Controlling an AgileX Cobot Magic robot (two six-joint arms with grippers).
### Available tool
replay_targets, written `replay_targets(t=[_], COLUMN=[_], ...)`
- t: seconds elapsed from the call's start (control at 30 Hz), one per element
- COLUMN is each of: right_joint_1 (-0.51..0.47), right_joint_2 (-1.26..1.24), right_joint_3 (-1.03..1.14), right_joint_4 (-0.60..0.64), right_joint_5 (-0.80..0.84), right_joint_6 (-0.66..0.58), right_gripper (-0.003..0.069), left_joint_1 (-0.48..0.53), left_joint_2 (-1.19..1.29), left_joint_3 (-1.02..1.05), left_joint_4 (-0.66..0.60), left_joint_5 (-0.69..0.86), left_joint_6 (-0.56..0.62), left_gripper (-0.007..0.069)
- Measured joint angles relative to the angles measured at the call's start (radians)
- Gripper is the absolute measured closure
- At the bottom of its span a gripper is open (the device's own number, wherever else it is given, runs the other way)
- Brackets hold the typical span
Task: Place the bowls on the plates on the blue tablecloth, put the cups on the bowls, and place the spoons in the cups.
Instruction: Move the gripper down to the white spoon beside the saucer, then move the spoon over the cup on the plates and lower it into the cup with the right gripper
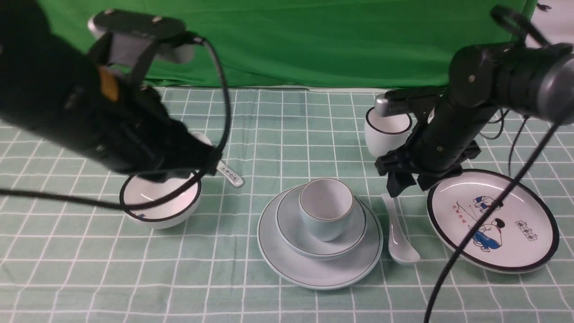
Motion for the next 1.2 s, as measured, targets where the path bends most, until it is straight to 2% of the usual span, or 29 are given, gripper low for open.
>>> replay_targets(t=[0.2,0.43,0.5,0.53,0.57,0.6,0.9,0.97,1.07,1.1,1.13,1.2], right_joint_1=[0.014,0.046,0.046,0.046,0.046,0.046,0.048,0.058,0.118,0.154,0.159,0.218], right_joint_2=[0.076,0.095,0.095,0.095,0.095,0.095,-0.049,-0.148,-0.366,-0.437,-0.446,-0.505], right_joint_3=[0.000,0.000,-0.001,-0.001,-0.001,-0.001,0.020,0.079,0.260,0.352,0.377,0.513], right_joint_4=[0.000,-0.003,-0.008,-0.009,-0.009,-0.007,-0.004,-0.007,-0.008,-0.007,-0.007,-0.007], right_joint_5=[-0.058,-0.098,-0.099,-0.099,-0.099,-0.099,-0.062,-0.136,-0.440,-0.651,-0.679,-1.014], right_joint_6=[0.006,0.027,0.029,0.032,0.032,0.032,0.031,0.026,0.040,0.051,0.052,0.050], right_gripper=[0.0176,0.0194,0.0250,0.0337,0.0368,0.0475,0.0464,0.0464,0.0464,0.0464,0.0464,0.0464], left_joint_1=[0.000,0.000,0.000,0.000,0.000,0.000,0.000,0.000,0.000,0.000,0.000,0.000], left_joint_2=[-0.062,-0.067,-0.067,-0.068,-0.068,-0.068,-0.068,-0.068,-0.068,-0.068,-0.068,-0.068], left_joint_3=[0.047,0.050,0.050,0.050,0.050,0.050,0.050,0.050,0.050,0.050,0.050,0.050], left_joint_4=[0.061,0.071,0.072,0.072,0.072,0.074,0.076,0.076,0.076,0.076,0.076,0.076], left_joint_5=[0.003,0.004,0.004,0.004,0.004,0.003,-0.002,-0.002,-0.003,-0.007,-0.010,-0.027], left_joint_6=[-0.035,-0.040,-0.040,-0.040,-0.040,-0.040,-0.043,-0.046,-0.051,-0.051,-0.051,-0.051], left_gripper=[0.0616,0.0616,0.0616,0.0616,0.0616,0.0616,0.0616,0.0616,0.0616,0.0616,0.0616,0.0616])
